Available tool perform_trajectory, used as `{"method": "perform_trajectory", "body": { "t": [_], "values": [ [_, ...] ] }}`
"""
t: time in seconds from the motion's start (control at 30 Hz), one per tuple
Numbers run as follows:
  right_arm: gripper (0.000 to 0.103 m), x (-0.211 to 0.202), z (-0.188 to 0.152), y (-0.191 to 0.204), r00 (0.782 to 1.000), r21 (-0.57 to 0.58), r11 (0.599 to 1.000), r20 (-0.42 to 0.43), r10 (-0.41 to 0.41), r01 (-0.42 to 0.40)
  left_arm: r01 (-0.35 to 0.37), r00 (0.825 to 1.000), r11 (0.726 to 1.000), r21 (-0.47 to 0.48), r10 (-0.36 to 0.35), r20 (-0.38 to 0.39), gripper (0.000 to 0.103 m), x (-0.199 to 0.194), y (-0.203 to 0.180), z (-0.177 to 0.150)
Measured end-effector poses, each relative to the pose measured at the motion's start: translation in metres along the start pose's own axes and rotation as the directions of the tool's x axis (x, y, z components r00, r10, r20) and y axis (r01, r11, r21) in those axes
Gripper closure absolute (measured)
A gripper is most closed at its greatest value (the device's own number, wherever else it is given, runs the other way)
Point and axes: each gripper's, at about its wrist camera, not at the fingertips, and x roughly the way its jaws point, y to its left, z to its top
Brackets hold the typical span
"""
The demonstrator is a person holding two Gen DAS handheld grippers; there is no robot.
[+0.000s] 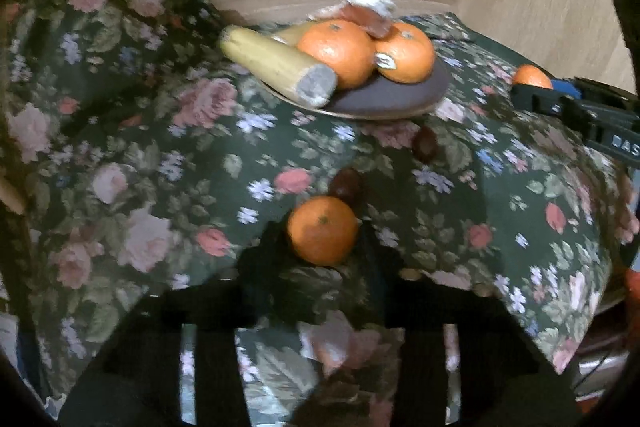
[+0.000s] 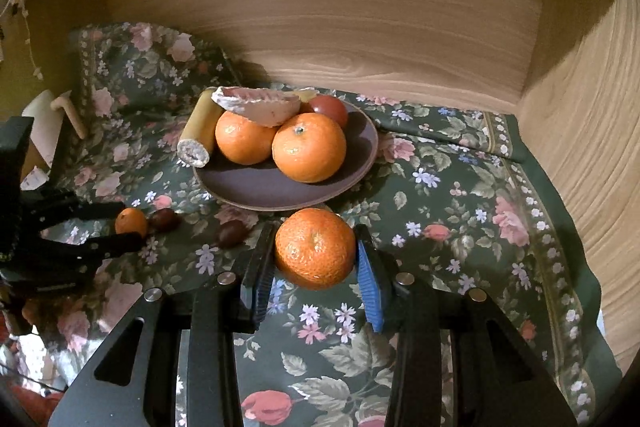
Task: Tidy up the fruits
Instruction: 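Grasp a small mandarin with the left gripper while the right gripper grasps another mandarin, then carry both mandarins onto the plate and open both grippers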
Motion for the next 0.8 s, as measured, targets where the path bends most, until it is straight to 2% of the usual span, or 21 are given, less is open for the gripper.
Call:
{"method": "perform_trajectory", "body": {
  "t": [0.2,0.53,0.8],
  "values": [
    [0.068,0.002,0.002,0.0,1.0,0.007,1.0,0.003,0.007,-0.007,-0.009,1.0,1.0,0.005,0.009,0.018,0.069,-0.005,-0.003,0.002],
    [0.068,0.007,0.018,0.01,0.999,-0.025,0.999,0.027,0.037,-0.036,0.001,0.993,1.0,0.018,-0.003,0.115,0.069,-0.018,-0.01,0.039],
    [0.068,0.021,0.033,0.019,0.998,-0.067,0.996,0.02,0.053,-0.052,0.02,0.99,1.0,0.019,-0.022,0.137,0.069,-0.005,-0.015,0.063]
  ]
}}
